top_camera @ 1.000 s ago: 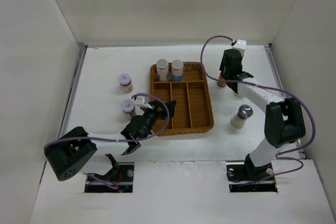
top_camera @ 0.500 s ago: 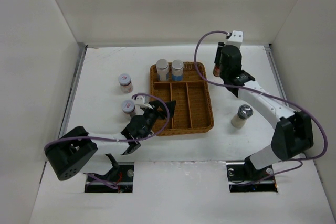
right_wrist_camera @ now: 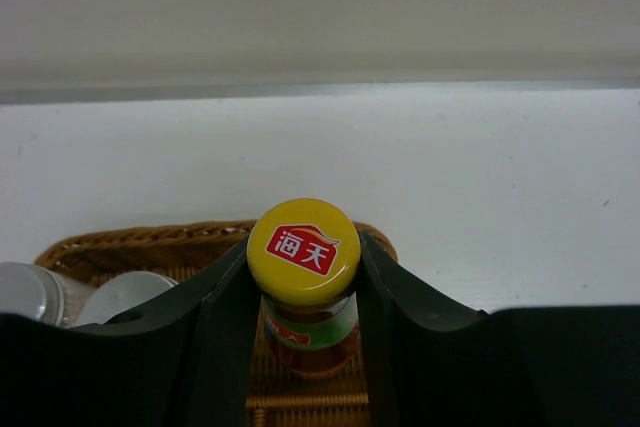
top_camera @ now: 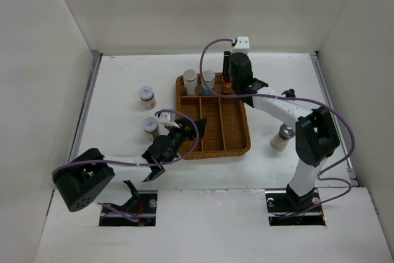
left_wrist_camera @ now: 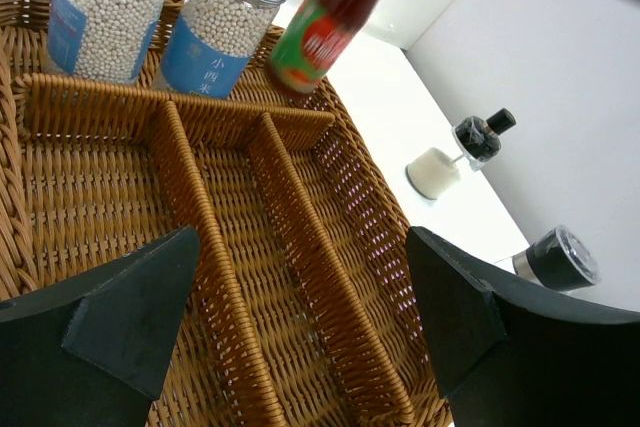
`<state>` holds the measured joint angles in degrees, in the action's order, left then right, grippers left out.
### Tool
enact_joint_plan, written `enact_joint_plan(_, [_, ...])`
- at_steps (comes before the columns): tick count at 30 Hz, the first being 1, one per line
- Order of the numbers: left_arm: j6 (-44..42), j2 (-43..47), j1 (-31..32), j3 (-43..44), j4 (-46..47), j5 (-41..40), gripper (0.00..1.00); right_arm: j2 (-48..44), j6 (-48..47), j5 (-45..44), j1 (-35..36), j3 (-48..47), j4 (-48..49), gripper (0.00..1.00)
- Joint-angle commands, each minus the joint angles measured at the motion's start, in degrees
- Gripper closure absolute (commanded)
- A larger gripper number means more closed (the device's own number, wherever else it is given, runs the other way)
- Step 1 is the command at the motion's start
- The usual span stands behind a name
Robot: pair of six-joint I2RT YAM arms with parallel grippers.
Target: Organize the condiment bottles
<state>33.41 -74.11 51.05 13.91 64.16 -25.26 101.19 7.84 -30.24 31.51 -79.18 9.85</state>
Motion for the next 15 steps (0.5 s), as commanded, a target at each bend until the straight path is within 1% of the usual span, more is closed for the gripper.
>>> enact_joint_plan(1, [-0.3, 0.3, -0.1, 0.7, 3.6, 0.4, 0.15, 1.3, 1.3, -0.4, 1.5, -2.5, 8.5, 0.70])
enact_joint_plan(4, [-0.2, 0.0, -0.3, 0.8, 3.6, 0.4, 0.15, 3.5, 1.4, -0.5, 2.0, -0.5, 9.9, 0.68])
enact_joint_plan(10, [-0.2, -0.4, -0.6, 0.9, 3.6, 0.4, 0.15, 3.2, 2.3, -2.1, 3.1, 3.1, 11.2, 0.58])
enact_joint_plan(13, [-0.2, -0.2, -0.5, 0.9, 3.5, 0.4, 0.15, 2.4, 2.9, -2.5, 3.3, 4.4, 11.4, 0.49])
enact_joint_plan(15, [-0.2, -0.2, -0.6, 0.9, 3.5, 0.4, 0.15, 1.6, 3.1, -3.1, 3.3, 5.1, 11.5, 0.46])
